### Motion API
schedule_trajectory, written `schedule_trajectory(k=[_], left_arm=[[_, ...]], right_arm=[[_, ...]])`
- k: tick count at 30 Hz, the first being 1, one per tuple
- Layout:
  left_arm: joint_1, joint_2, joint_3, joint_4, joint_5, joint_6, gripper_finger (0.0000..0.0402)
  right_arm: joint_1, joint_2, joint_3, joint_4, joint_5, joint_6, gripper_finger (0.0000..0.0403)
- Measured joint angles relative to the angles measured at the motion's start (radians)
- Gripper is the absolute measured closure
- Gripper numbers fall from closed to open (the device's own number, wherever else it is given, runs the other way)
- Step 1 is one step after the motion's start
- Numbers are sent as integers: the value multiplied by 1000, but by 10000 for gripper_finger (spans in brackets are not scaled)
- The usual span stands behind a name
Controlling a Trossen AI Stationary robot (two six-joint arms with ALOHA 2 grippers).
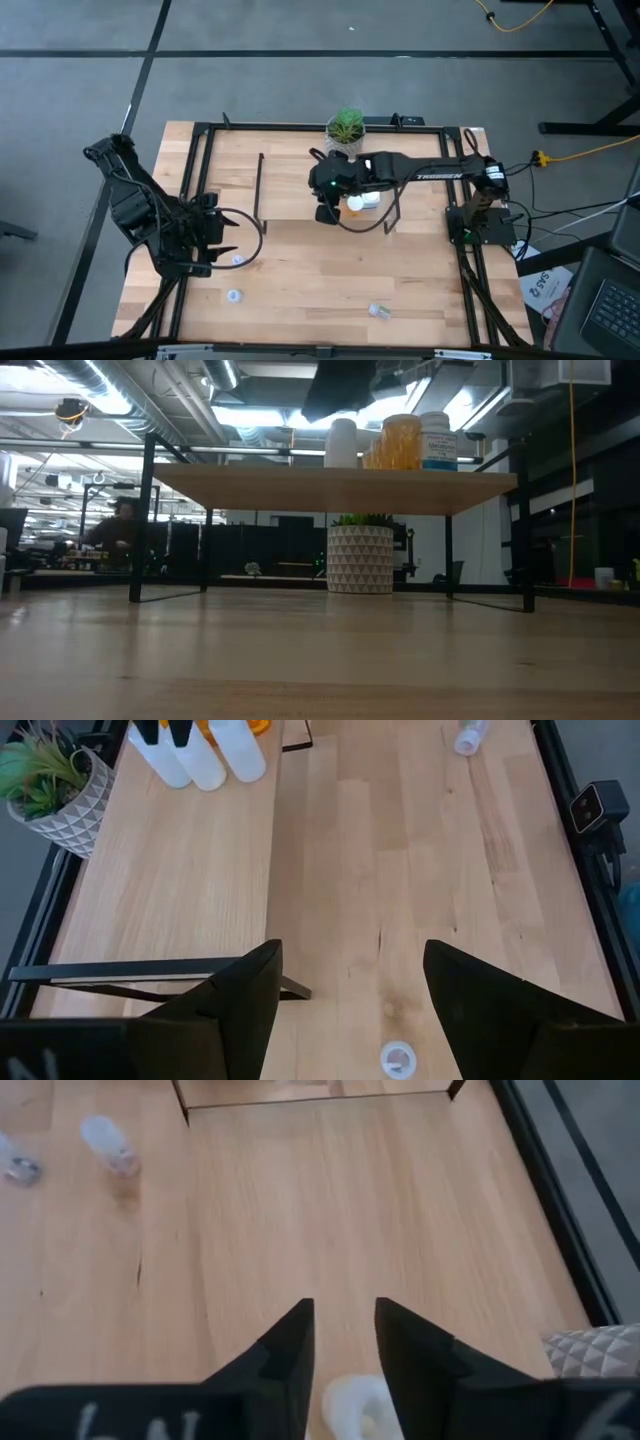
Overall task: Pick and place medicine bottles onto shelf by color
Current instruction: Adjust the white pill bottles on the shelf
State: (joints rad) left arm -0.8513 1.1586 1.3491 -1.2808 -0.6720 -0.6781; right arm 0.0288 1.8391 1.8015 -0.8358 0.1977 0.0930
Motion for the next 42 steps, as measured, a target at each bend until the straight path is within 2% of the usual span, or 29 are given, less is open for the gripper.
schedule_trajectory(k=[8,13,21,27,31,34,42], left_arm=[[0,0,0,0,0,0,164],[0,0,0,2,0,0,164],[0,0,0,2,0,0,164],[0,0,0,2,0,0,164],[0,0,0,3,0,-1,164],[0,0,0,3,0,-1,164],[0,0,0,3,0,-1,164]], right_arm=[[-11,27,0,-46,-7,5,316],[-13,28,0,-81,45,8,317],[-12,28,0,-128,45,30,317],[-12,27,0,-96,45,16,317],[2,25,11,-86,38,10,317],[25,23,34,-87,-12,10,317],[76,26,29,-109,-8,30,317]])
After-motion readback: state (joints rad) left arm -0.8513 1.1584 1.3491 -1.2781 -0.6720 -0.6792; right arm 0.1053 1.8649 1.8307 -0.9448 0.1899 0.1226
